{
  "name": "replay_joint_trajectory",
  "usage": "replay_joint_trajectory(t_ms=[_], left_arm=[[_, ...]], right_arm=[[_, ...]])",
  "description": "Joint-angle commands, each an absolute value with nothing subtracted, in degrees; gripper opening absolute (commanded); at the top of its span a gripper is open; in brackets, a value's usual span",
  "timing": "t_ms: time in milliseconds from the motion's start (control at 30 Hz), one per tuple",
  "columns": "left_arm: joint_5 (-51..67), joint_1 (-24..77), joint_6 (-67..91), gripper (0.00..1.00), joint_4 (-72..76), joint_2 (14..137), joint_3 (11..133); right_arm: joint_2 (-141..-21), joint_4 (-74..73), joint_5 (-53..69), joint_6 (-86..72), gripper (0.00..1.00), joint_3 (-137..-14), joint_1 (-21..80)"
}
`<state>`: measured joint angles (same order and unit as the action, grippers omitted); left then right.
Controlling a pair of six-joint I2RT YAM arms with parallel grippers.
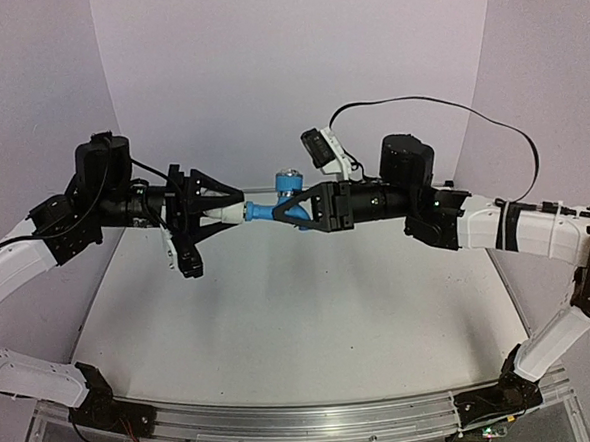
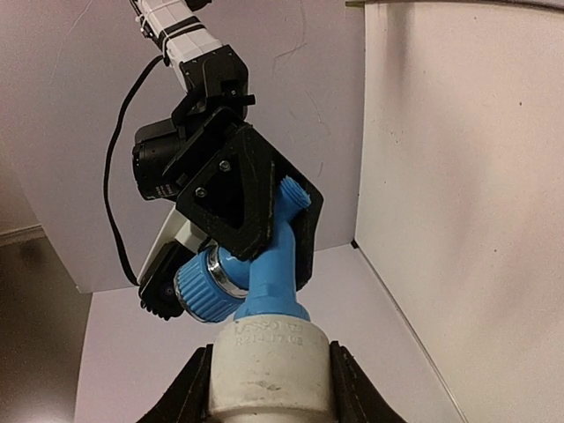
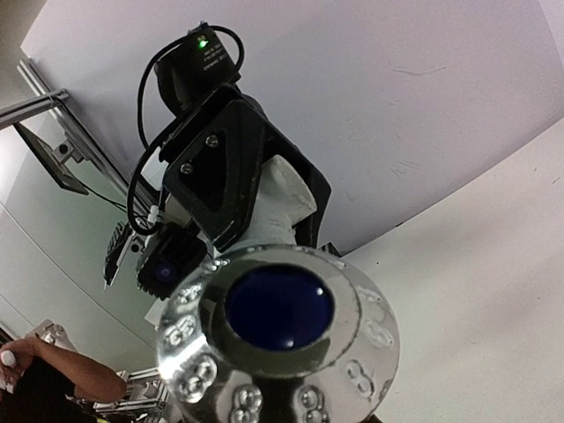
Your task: Install the water faucets
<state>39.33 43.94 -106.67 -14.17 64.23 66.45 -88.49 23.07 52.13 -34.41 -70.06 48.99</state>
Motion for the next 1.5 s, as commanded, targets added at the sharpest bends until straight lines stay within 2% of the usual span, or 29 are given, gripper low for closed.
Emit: replay_joint_trajectory(t_ms=[0,33,67,133,167,200,233,533,733,833,933,1100,1267,1467], left_arm=[[38.7,46.3,-106.8,0.0,-14.8,64.6,64.4],[38.9,46.3,-104.8,0.0,-14.8,64.0,63.9],[38.8,46.3,-101.7,0.0,-14.8,63.7,63.6],[38.3,46.3,-94.7,0.0,-14.1,63.5,63.7],[37.8,46.1,-89.2,0.0,-13.2,63.6,64.2],[37.2,45.8,-83.9,0.0,-12.1,63.8,64.7],[36.7,45.4,-79.5,0.0,-11.1,64.2,65.0],[29.0,42.3,-45.8,0.0,-4.2,70.0,66.6],[21.3,41.9,-22.5,0.0,-2.2,72.9,67.6],[14.6,41.8,-7.6,0.0,-2.0,73.4,68.0],[10.7,41.4,13.9,0.0,-2.4,73.5,67.9],[19.6,38.5,41.4,0.0,-6.0,72.4,67.8],[29.8,35.8,66.0,0.0,-4.9,75.5,67.7],[50.0,35.2,81.3,0.0,1.1,81.6,65.2]], right_arm=[[-87.0,27.5,40.5,-38.8,0.13,-73.6,48.2],[-87.1,26.9,39.9,-38.4,0.21,-73.6,48.1],[-87.3,26.0,39.8,-37.7,0.35,-73.8,48.1],[-87.9,23.7,39.4,-36.0,0.72,-74.3,48.1],[-88.0,21.7,38.6,-34.3,0.85,-74.5,48.0],[-88.1,20.0,37.7,-32.2,0.94,-74.6,47.9],[-88.0,18.6,36.7,-30.3,0.98,-74.6,47.8],[-83.4,6.4,21.6,-18.4,0.98,-70.1,46.1],[-77.3,5.3,19.3,-8.2,0.98,-63.0,46.0],[-75.9,5.4,19.0,1.9,0.98,-60.9,46.0],[-75.8,5.5,17.9,13.0,0.98,-59.6,46.1],[-75.1,9.1,19.3,31.3,0.98,-56.1,46.1],[-74.7,34.4,19.5,51.5,0.98,-43.0,46.5],[-78.5,37.9,21.0,64.3,0.98,-44.0,46.9]])
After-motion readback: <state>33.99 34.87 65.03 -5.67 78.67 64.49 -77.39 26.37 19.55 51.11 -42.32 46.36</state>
